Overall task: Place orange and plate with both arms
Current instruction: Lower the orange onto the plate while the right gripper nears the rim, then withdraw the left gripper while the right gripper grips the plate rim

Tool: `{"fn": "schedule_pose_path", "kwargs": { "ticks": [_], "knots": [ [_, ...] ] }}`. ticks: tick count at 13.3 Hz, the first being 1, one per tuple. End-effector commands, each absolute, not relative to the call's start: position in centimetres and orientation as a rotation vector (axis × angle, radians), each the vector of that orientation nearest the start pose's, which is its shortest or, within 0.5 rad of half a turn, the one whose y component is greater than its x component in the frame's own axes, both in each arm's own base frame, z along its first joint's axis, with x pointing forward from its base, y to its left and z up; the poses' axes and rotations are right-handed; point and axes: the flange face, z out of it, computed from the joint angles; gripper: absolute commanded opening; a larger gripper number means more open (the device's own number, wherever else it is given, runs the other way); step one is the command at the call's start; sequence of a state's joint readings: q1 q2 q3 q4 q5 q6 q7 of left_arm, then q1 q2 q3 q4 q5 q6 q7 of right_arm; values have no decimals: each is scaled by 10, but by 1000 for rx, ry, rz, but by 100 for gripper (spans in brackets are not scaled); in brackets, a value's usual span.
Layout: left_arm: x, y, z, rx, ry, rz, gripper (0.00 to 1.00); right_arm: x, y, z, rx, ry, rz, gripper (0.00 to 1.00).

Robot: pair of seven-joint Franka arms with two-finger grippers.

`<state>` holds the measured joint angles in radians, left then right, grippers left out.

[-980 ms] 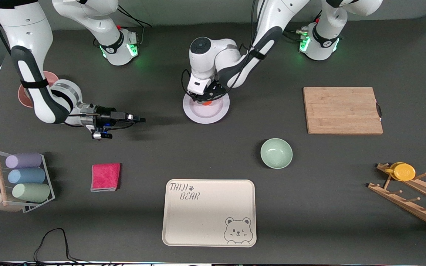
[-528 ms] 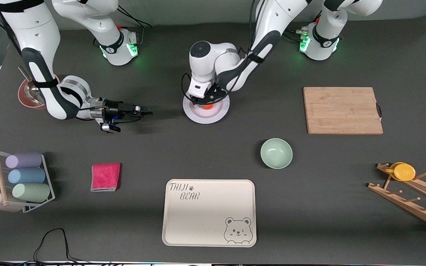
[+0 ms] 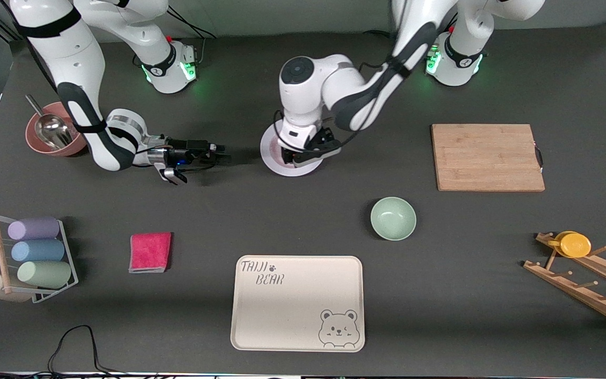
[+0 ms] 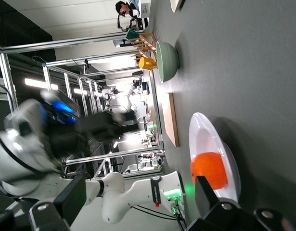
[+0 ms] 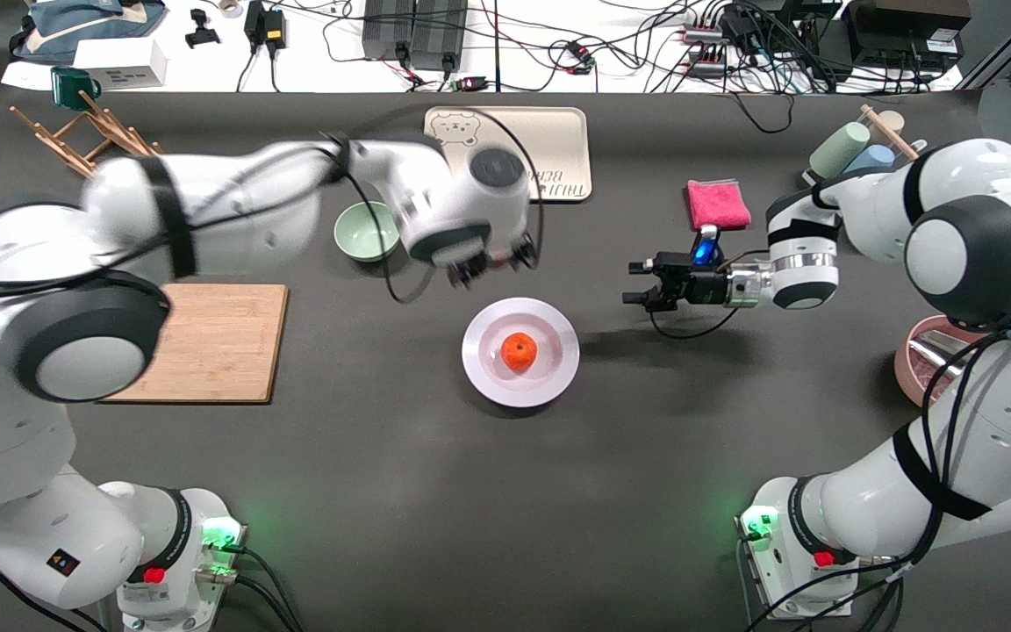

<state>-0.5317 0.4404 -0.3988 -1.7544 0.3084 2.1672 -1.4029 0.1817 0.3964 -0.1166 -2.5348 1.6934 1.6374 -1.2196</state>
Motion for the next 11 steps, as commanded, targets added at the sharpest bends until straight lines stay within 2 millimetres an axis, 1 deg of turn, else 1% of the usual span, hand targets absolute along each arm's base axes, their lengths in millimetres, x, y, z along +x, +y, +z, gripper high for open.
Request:
{"fn": "schedule_pose_path", "kwargs": {
  "ticks": [1, 2, 3, 4, 5, 6, 7, 8, 9, 10, 11],
  "knots": [
    [456, -428, 414, -3091, -296, -59, 100, 372, 140, 126, -1643, 122, -1, 100],
    [471, -396, 438, -3085, -206, -49, 100, 368, 146, 120, -1646, 120, 3, 100],
    [482, -364, 460, -3073, -197, -55, 100, 364, 152, 115, -1651, 119, 12, 100],
    [493, -333, 486, -3073, -202, -88, 100, 360, 158, 110, -1665, 101, -3, 100],
    [507, -294, 496, -3052, -141, -54, 100, 356, 165, 105, -1672, 84, -13, 100],
    [516, -255, 513, -3048, -15, -20, 100, 353, 166, 100, -1679, 87, -7, 100],
    [529, -208, 527, -3069, 19, 4, 100, 350, 166, 95, -1703, 67, -18, 100],
    [536, -162, 541, -3081, 45, 7, 100, 348, 172, 91, -1718, 38, -53, 100],
    [541, -126, 549, -3081, 75, 9, 100, 343, 178, 84, -1725, 31, -69, 100],
    [544, -89, 556, -3098, 65, 6, 100, 341, 180, 82, -1732, 12, -78, 100],
    [542, -57, 565, -3134, 59, 18, 100, 341, 178, 81, -1748, 12, -84, 100]
  ]
}}
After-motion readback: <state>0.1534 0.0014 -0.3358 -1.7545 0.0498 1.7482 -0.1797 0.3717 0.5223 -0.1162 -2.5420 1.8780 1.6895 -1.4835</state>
